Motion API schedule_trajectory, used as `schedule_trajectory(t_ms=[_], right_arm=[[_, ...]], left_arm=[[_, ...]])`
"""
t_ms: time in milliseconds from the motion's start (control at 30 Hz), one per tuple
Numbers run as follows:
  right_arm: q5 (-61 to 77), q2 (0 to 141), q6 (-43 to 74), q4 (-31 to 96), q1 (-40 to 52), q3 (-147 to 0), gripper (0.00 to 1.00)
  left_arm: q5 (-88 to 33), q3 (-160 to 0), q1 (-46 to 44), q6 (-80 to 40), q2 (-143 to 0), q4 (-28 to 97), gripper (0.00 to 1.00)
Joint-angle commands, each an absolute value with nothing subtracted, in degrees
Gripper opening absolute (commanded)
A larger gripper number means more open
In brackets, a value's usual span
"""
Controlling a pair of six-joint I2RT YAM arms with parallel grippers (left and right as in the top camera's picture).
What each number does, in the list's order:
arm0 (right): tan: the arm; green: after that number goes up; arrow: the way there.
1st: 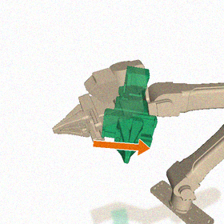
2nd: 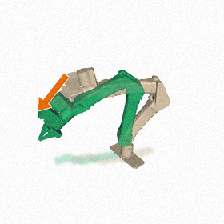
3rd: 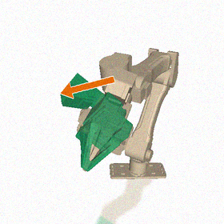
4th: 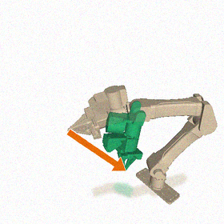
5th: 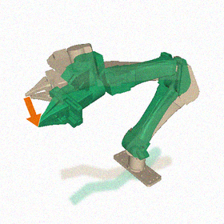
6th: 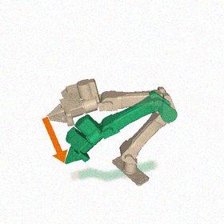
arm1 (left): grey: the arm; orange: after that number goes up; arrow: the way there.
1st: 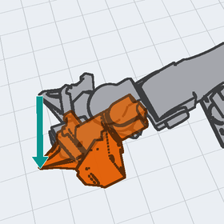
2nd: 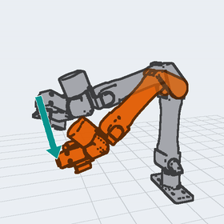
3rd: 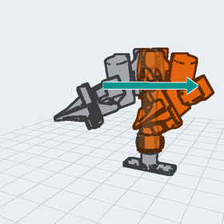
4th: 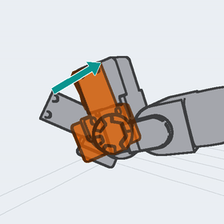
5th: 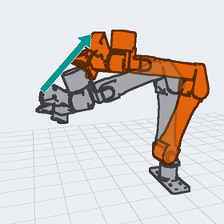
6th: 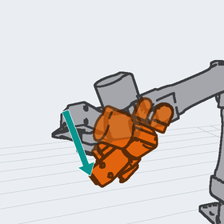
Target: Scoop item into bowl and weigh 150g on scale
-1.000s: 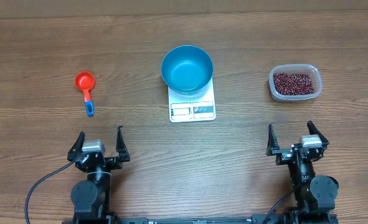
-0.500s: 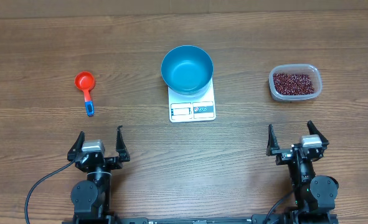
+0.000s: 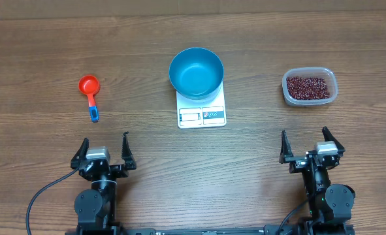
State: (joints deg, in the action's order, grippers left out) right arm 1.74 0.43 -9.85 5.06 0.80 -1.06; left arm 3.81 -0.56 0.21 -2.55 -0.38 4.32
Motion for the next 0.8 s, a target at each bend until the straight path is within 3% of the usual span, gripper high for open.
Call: schedule_trajectory(t_ms=[0,433,767], right_arm=[[2.2,0.2,-9.4,4.7,1.1,-0.4,1.00],[2.2,0.2,-9.4,4.6,1.1,-0.4,1.00],[2.2,0.2,-9.4,4.7,1.1,-0.4,1.00]], left_arm=[[3.1,-0.3,0.4,-1.3,-0.4,4.1,1.00],[0.7,-1.6,0.4,-1.3,-0.4,4.1,1.00],[-1.2,-18.4,0.4,-3.5,-12.1,14.0,0.99]])
